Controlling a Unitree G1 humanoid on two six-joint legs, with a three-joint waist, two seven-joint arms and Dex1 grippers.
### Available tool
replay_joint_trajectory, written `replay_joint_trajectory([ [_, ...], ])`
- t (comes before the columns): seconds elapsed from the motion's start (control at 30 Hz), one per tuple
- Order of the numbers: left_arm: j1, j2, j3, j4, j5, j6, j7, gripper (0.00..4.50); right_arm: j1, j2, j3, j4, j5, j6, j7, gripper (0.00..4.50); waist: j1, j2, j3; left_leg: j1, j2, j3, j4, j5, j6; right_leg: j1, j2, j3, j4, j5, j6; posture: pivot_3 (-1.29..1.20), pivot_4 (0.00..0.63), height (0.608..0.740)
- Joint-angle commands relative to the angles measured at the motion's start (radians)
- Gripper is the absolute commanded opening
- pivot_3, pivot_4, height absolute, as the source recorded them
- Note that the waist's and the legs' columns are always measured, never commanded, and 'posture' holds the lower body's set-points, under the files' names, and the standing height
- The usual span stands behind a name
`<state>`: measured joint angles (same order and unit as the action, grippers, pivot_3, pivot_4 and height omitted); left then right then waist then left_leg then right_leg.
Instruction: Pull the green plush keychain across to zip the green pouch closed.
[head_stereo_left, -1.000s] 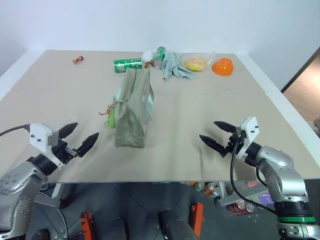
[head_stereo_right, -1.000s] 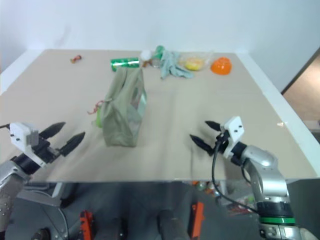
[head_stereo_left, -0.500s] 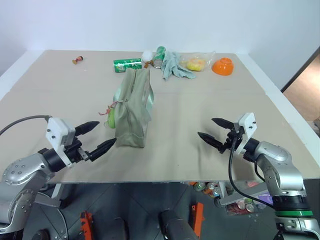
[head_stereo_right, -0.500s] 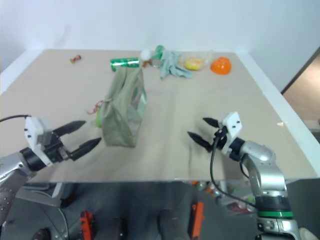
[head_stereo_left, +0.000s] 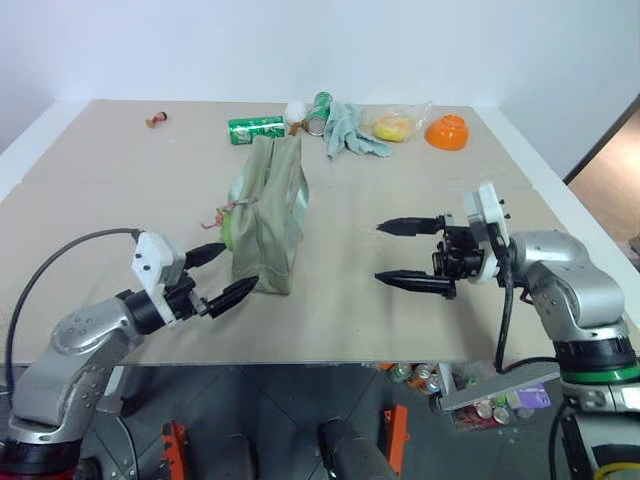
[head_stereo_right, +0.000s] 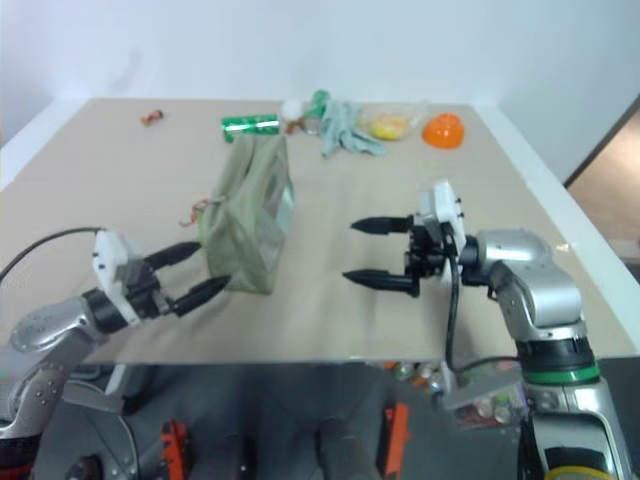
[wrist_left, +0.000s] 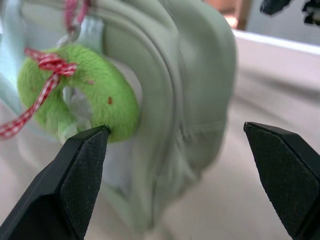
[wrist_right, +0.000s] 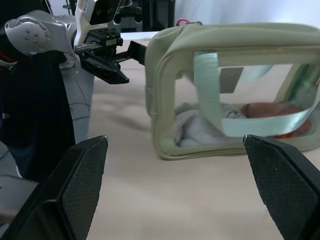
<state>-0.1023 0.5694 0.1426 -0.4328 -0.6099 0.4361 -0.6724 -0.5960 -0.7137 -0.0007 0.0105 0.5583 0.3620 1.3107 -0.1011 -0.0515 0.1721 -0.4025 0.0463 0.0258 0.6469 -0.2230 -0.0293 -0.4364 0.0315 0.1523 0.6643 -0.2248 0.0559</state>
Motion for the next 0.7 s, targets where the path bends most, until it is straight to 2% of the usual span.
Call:
replay_joint_trajectory([
  [0.03,-0.024,-0.024,-0.017,-0.041,0.028,-0.007,0.051,4.47,-0.017,0.002,-0.008,0.015,-0.018,-0.035,0.013,4.50,0.001,0.000,0.000,0.000,0.000,0.000,0.000,0.000,0.000,0.000,0.000,0.000,0.000,0.000,0.000,0.00,0.150,0.740],
  [0.27,-0.044,-0.048,-0.047,-0.042,0.073,-0.014,0.087,4.47,-0.012,0.011,-0.013,0.018,-0.047,-0.049,-0.008,4.50,0.002,0.000,0.000,-0.001,0.000,-0.001,0.000,0.000,0.000,0.000,0.000,0.000,0.000,0.000,0.000,0.00,0.150,0.740],
  [0.33,-0.054,-0.050,-0.043,-0.026,0.085,-0.031,0.082,3.54,-0.009,0.010,-0.015,0.014,-0.054,-0.047,-0.015,4.50,0.001,0.000,0.000,-0.001,0.000,-0.001,0.001,0.000,0.000,0.000,0.000,0.000,0.000,0.000,0.000,0.00,0.150,0.740],
  [0.37,-0.057,-0.049,-0.038,-0.017,0.090,-0.039,0.079,3.36,-0.008,0.009,-0.016,0.013,-0.057,-0.047,-0.020,4.50,0.001,0.000,0.000,-0.001,0.000,-0.001,0.001,0.000,0.000,0.000,0.000,0.000,0.000,0.000,0.000,0.00,0.150,0.740],
  [0.6,-0.064,-0.031,-0.019,0.031,0.096,-0.058,0.043,0.84,-0.006,0.006,-0.020,0.010,-0.070,-0.048,-0.029,4.50,0.001,0.000,0.000,-0.002,0.000,-0.001,0.003,0.000,0.000,0.000,0.000,0.000,0.000,0.001,0.001,0.00,0.150,0.740],
  [0.7,-0.065,-0.027,-0.014,0.049,0.105,-0.061,0.039,0.01,-0.005,0.007,-0.020,0.012,-0.073,-0.050,-0.032,4.50,0.002,0.000,0.000,-0.002,0.000,-0.001,0.004,0.000,0.000,0.000,0.000,0.000,0.000,0.001,0.001,0.00,0.150,0.740],
])
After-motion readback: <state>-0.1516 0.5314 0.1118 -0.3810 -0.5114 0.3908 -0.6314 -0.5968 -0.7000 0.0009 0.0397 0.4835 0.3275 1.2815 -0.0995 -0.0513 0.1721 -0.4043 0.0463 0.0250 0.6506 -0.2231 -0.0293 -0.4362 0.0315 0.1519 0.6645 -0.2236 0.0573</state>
